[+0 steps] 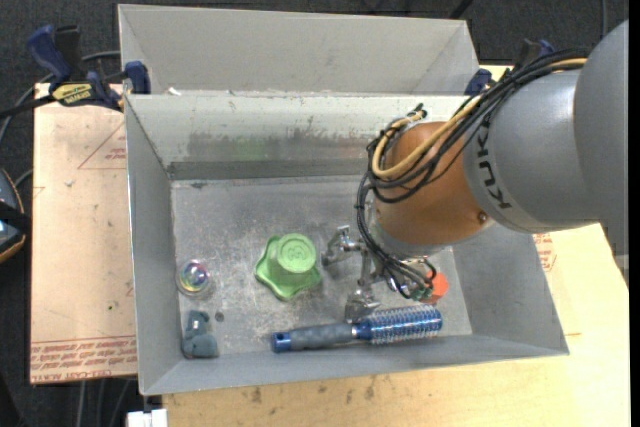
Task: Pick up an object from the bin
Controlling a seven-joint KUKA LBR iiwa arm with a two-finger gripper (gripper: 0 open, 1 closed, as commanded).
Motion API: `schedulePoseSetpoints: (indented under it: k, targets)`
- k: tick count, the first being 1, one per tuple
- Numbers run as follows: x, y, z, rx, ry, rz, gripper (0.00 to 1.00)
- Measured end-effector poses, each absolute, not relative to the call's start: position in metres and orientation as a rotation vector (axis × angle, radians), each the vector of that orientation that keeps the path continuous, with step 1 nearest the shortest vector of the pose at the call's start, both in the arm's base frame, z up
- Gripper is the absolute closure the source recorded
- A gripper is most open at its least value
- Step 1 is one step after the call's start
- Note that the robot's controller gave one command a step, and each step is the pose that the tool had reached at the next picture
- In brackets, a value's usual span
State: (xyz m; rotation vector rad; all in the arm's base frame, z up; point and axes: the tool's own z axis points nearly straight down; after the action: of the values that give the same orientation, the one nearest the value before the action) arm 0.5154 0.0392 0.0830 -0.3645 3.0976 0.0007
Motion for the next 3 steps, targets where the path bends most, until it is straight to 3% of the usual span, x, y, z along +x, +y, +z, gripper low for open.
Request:
schedulePoseSetpoints:
  k: [1, 2, 3]
  targets:
    - [0.484, 0.129, 0.143, -0.825, 3.008, 0.003, 0.0]
    - [0.496, 0.072, 0.092, -1.089, 2.89, -0.012, 0.0]
    - [0.509, 0.057, 0.189, -1.289, 2.853, -0.004, 0.0]
